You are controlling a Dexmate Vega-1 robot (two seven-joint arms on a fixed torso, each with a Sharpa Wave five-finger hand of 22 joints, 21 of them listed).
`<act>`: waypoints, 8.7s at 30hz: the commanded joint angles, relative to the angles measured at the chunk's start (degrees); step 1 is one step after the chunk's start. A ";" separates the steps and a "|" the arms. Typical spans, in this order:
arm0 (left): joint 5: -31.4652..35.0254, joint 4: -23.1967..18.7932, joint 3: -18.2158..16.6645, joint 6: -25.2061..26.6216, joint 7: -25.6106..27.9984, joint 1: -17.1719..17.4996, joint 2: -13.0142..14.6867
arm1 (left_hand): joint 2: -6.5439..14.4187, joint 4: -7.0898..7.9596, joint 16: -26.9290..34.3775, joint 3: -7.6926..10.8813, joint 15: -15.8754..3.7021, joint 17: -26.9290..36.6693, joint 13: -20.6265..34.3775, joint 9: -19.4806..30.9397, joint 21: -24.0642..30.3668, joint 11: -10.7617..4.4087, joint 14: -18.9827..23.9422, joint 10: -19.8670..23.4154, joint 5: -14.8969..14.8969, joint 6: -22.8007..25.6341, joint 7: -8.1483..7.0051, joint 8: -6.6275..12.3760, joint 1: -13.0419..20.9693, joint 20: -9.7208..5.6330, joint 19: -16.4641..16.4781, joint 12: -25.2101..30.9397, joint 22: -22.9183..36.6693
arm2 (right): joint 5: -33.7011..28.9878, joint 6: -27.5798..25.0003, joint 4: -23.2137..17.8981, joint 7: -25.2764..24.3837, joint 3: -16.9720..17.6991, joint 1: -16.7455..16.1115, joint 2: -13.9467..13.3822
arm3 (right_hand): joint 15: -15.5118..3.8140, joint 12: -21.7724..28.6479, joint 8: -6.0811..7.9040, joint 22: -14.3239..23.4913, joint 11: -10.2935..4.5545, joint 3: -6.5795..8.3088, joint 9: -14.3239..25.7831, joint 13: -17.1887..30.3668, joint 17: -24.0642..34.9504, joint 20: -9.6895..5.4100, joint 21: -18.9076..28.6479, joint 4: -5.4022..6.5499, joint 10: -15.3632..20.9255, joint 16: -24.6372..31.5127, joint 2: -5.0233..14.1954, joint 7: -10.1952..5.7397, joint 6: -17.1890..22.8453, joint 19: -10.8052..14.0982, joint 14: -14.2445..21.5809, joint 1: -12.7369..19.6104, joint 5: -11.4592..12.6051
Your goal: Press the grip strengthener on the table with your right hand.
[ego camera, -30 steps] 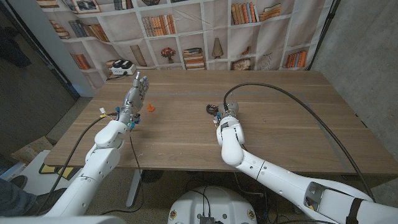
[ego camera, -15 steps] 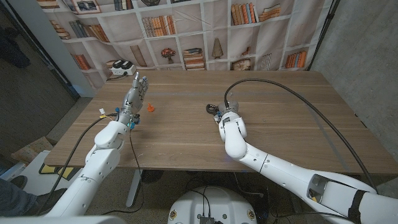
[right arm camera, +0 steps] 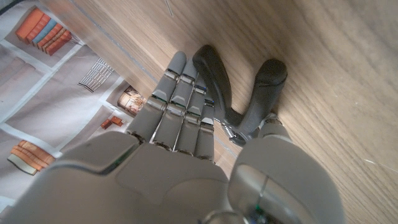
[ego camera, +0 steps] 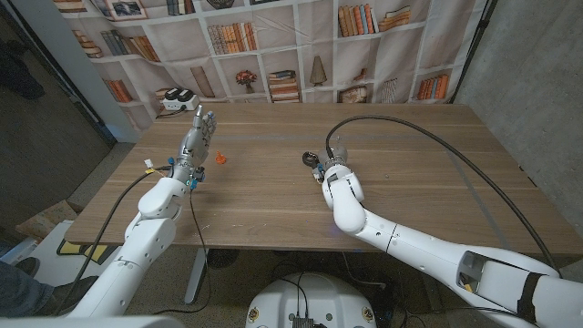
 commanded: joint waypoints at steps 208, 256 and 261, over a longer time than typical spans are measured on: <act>-0.44 -5.25 -0.44 -1.14 1.45 2.37 3.92 | 1.37 0.46 -0.34 -2.94 0.14 0.14 0.30 0.19 -0.21 0.48 0.18 0.10 -0.45 1.00 0.41 -0.47 0.77 0.04 -1.69 -0.56 0.15 | 29.57 -11.73 -19.90 -49.84 9.60 -4.57 -5.90 | -9.46 0.29 -2.80 1.61 -8.84 0.55 3.05 1.64 -1.78 -6.91 22.17 -0.37 18.01 1.28 4.73 -8.06 20.58 10.74 24.37 33.35 -2.35; 0.08 -7.03 -0.49 0.02 2.51 3.53 4.72 | 1.67 0.33 -0.33 -3.09 0.14 0.12 0.30 0.20 -0.24 0.33 0.14 0.06 -0.49 0.98 0.37 -0.49 1.28 0.03 -1.75 -0.57 0.14 | 25.88 -13.33 -19.41 -46.02 7.76 -2.43 -6.62 | -9.23 -3.36 -6.39 -2.16 -8.15 -0.80 4.12 2.63 -3.25 -6.62 20.96 1.34 11.56 -6.16 6.29 -8.23 14.57 0.44 12.38 26.13 -1.83; 0.08 -6.70 -0.26 -0.13 2.33 3.12 4.59 | 1.70 0.32 -0.34 -3.10 0.15 0.12 0.30 0.20 -0.25 0.24 0.12 0.07 -0.50 0.98 0.37 -0.49 1.35 0.06 -1.78 -0.57 0.14 | 25.87 -12.89 -19.23 -46.11 8.01 -2.47 -6.50 | -9.26 -3.45 -6.44 -2.20 -8.05 -0.75 4.15 2.63 -3.19 -6.59 20.94 1.31 11.45 -6.28 6.35 -8.25 14.41 0.31 12.07 26.03 -1.80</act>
